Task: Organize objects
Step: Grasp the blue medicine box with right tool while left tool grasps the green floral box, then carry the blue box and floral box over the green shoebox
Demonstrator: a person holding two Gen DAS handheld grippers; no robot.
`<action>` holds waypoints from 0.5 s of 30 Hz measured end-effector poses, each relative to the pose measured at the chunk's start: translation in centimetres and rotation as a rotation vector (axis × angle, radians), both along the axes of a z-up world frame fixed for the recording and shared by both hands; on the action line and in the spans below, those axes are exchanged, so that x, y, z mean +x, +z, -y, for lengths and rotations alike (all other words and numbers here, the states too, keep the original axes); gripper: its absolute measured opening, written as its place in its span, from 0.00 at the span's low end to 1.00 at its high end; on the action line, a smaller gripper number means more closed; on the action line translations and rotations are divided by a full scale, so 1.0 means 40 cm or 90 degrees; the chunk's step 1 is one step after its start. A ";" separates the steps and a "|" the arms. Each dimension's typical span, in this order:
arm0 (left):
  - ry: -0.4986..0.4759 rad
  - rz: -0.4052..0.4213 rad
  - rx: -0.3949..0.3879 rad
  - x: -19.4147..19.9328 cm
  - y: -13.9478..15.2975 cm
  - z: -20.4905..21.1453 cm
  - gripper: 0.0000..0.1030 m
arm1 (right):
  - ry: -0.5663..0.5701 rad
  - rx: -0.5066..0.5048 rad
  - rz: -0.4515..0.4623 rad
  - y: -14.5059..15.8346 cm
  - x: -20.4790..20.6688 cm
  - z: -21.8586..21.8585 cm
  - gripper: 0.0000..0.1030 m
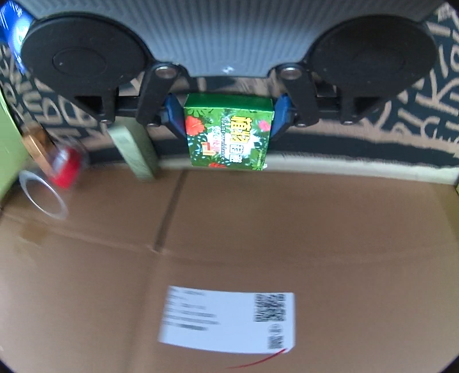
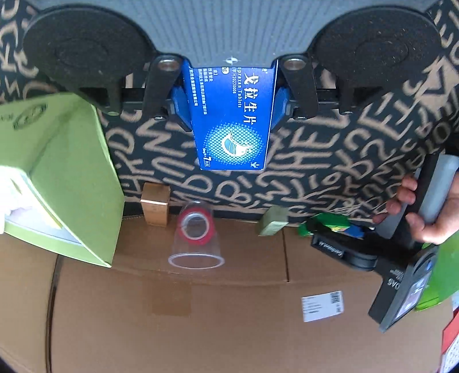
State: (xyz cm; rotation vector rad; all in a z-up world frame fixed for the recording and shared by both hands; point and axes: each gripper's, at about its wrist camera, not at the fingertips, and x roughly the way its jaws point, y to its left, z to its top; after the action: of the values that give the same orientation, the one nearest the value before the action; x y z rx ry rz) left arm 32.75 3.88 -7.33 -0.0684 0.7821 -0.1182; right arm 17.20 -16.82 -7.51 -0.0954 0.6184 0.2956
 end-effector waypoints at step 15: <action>-0.122 -0.032 0.019 -0.448 0.011 0.135 0.73 | 0.005 0.033 -0.014 -0.010 -0.181 0.017 0.60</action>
State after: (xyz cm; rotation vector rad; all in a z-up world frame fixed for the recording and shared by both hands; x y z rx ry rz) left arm 14.82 -1.50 -6.88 0.0321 0.8401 -0.2880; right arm 9.97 -17.49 -7.90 -0.0453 0.6324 0.3211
